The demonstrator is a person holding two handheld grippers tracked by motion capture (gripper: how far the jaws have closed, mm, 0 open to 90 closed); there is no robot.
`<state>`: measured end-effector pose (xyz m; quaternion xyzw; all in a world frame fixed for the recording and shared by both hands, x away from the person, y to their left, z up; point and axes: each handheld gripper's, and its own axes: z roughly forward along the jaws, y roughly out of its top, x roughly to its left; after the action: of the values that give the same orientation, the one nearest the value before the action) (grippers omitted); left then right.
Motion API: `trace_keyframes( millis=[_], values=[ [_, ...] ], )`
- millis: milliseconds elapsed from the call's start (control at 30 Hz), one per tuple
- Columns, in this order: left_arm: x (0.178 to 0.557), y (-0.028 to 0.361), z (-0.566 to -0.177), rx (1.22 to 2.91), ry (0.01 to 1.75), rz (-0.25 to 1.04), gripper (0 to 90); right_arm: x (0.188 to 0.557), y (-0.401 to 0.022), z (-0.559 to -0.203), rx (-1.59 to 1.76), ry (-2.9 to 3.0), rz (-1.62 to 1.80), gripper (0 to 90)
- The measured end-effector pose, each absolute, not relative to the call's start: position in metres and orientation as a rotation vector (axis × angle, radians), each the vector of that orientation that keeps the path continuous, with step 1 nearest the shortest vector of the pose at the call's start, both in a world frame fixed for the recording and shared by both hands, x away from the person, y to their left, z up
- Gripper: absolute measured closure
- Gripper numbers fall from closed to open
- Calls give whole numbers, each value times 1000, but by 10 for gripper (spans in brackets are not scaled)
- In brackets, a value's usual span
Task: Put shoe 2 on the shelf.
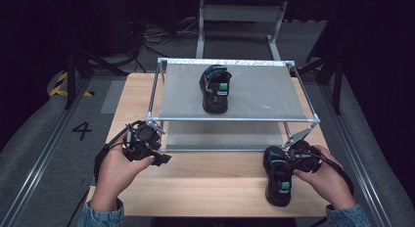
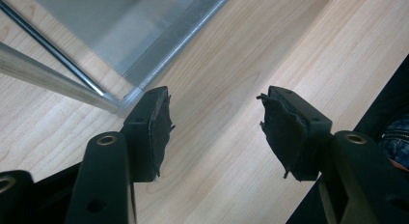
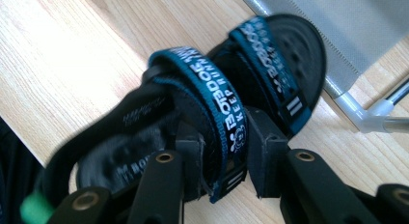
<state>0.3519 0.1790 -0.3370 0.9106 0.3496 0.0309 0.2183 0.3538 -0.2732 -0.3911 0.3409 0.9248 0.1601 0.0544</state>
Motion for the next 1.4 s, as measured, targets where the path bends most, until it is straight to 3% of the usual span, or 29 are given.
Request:
trace_keyframes(
  millis=[467, 1400],
  values=[
    [354, 186, -339, 2507, 993, 77, 409, 354, -270, -383, 1021, 2814, 522, 709],
    [357, 191, -346, 2525, 1037, 47, 433, 348, -270, -317, 998, 2810, 548, 710]
  ],
)
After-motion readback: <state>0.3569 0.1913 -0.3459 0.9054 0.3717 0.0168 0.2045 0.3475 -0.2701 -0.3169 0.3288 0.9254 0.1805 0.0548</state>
